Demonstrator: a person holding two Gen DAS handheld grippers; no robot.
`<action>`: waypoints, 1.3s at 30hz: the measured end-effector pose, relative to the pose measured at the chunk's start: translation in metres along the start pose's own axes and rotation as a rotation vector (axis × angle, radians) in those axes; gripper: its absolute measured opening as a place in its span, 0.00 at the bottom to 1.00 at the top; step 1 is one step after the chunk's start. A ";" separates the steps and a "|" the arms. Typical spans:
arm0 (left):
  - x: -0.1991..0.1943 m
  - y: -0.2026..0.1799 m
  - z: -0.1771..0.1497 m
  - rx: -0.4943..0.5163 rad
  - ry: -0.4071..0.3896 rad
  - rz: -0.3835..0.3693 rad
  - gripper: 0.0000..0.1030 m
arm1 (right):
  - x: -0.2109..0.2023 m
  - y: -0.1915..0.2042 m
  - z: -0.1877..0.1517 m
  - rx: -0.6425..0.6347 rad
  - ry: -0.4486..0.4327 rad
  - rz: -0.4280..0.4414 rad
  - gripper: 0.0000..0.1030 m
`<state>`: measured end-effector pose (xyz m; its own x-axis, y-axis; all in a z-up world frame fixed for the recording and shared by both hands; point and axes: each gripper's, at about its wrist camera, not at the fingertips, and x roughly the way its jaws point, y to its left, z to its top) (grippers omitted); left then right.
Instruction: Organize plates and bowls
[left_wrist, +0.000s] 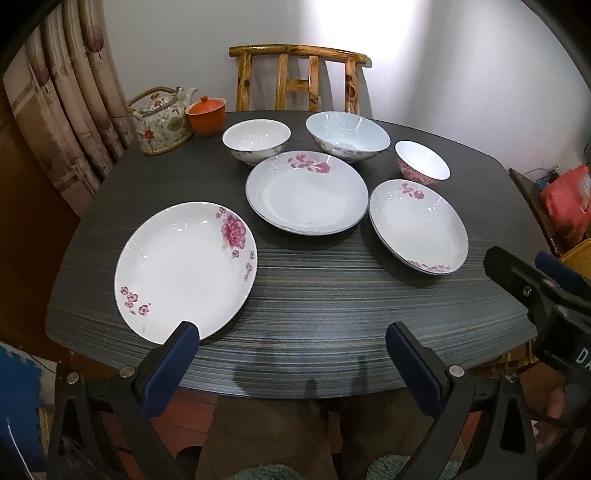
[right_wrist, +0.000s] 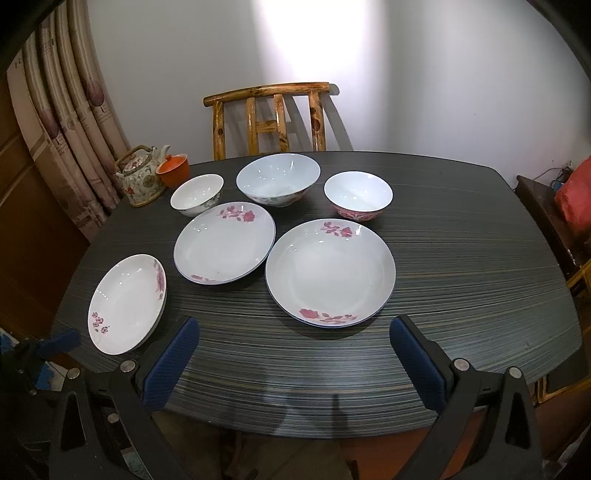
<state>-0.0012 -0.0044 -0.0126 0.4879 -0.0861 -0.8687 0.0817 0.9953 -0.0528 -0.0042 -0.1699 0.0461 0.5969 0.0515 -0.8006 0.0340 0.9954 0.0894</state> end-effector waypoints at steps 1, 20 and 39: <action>0.000 0.001 0.000 -0.004 0.001 0.003 1.00 | -0.001 -0.001 0.000 0.002 0.000 0.001 0.99; 0.001 0.002 -0.001 -0.016 0.004 0.056 1.00 | 0.000 -0.004 0.000 0.013 0.012 0.003 0.99; 0.001 0.002 -0.001 -0.013 0.007 0.068 1.00 | 0.000 -0.004 -0.002 0.019 0.018 0.004 0.99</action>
<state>-0.0012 -0.0026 -0.0142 0.4857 -0.0176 -0.8739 0.0370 0.9993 0.0005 -0.0057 -0.1735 0.0449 0.5827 0.0572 -0.8107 0.0468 0.9935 0.1038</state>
